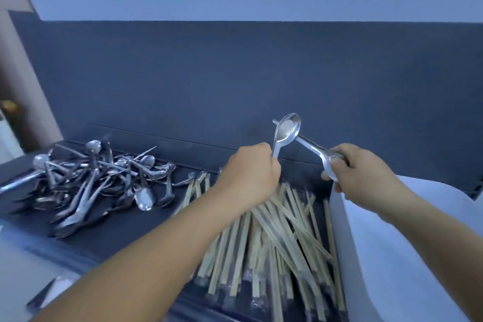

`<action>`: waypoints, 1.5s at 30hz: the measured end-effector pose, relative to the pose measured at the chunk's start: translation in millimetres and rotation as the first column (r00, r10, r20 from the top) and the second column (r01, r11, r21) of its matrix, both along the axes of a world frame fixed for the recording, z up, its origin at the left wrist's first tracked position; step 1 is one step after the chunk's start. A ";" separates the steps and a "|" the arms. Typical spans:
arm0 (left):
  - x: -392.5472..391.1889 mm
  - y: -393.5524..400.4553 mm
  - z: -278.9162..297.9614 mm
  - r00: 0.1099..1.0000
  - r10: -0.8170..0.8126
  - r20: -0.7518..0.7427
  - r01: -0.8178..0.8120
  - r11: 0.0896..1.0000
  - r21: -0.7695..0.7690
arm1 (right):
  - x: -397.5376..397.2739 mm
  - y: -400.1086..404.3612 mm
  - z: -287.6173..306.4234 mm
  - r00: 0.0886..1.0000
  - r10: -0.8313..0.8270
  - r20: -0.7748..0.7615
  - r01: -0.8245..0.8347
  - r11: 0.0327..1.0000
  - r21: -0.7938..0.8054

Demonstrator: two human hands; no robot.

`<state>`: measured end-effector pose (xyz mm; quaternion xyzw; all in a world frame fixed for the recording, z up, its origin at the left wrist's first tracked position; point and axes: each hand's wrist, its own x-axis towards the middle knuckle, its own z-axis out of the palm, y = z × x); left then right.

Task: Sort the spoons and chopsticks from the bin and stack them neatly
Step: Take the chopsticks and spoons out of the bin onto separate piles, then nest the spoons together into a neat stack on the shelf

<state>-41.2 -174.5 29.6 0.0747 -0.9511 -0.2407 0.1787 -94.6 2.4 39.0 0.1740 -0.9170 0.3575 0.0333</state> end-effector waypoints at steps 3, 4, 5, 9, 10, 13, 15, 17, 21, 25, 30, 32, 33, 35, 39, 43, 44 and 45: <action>34.3 -66.7 -4.4 0.997 0.071 -0.012 -0.071 0.997 -0.019 | 25.5 -70.5 1.1 0.996 0.083 -0.025 -0.083 0.996 0.009; 46.6 -91.7 -6.7 0.995 0.097 -0.016 -0.097 0.995 -0.031 | 35.1 -96.9 -0.1 0.994 0.105 -0.025 -0.105 0.994 0.013; 59.7 -118.0 -9.7 0.993 0.119 -0.013 -0.119 0.992 -0.043 | 45.7 -124.7 -2.6 0.992 0.123 -0.015 -0.123 0.992 0.006; 109.4 -222.2 -24.2 0.981 0.190 0.036 -0.186 0.979 -0.085 | 88.4 -239.0 -19.4 0.987 0.159 0.027 -0.159 0.987 -0.003; 120.3 -245.1 -28.0 0.978 0.200 0.052 -0.194 0.976 -0.096 | 98.3 -266.2 -24.3 0.985 0.171 0.029 -0.171 0.985 0.011; 143.8 -305.2 -37.5 0.970 0.224 0.099 -0.214 0.971 -0.104 | 122.9 -335.2 -37.9 0.979 0.195 0.056 -0.197 0.980 0.034; 154.0 -335.9 -42.6 0.961 0.244 0.128 -0.230 0.967 -0.112 | 134.6 -368.1 -43.9 0.975 0.204 0.088 -0.207 0.978 0.026; 159.2 -359.9 -46.4 0.961 0.236 0.145 -0.221 0.969 -0.111 | 140.2 -393.8 -48.2 0.971 0.211 0.109 -0.216 0.976 0.040; 151.0 -397.4 -52.4 0.966 0.205 0.157 -0.186 0.974 -0.129 | 133.7 -436.5 -55.1 0.974 0.186 0.131 -0.199 0.976 0.092; 128.1 -429.3 -59.7 0.961 0.212 0.179 -0.185 0.971 -0.153 | 114.7 -477.5 -67.1 0.983 0.145 0.116 -0.165 0.968 0.189; 94.3 -475.8 -68.7 0.951 0.204 0.230 -0.159 0.967 -0.200 | 85.5 -529.9 -82.1 0.984 0.155 0.083 -0.171 0.956 0.237; 85.1 -497.1 -70.0 0.943 0.196 0.267 -0.139 0.966 -0.218 | 76.1 -548.5 -84.1 0.976 0.198 0.087 -0.214 0.939 0.267; 82.2 -508.2 -70.5 0.941 0.191 0.278 -0.130 0.966 -0.225 | 72.5 -556.0 -83.7 0.973 0.212 0.089 -0.229 0.929 0.291; 79.1 -531.0 -71.8 0.947 0.167 0.274 -0.102 0.966 -0.236 | 66.0 -568.2 -81.3 0.970 0.227 0.085 -0.242 0.919 0.311; 84.0 -569.8 -75.9 0.948 0.109 0.299 -0.059 0.983 -0.171 | 62.8 -586.3 -77.8 0.960 0.266 0.090 -0.281 0.906 0.317; 92.4 -606.3 -87.9 0.954 0.055 0.296 -0.009 0.988 -0.157 | 71.4 -606.2 -81.9 0.949 0.305 0.073 -0.312 0.892 0.326; 94.8 -615.2 -91.1 0.958 0.038 0.284 0.005 0.989 -0.150 | 74.1 -611.8 -83.4 0.949 0.307 0.071 -0.314 0.894 0.320; 97.2 -623.9 -94.0 0.960 0.024 0.278 0.016 0.990 -0.141 | 77.0 -617.5 -85.0 0.949 0.305 0.077 -0.313 0.898 0.309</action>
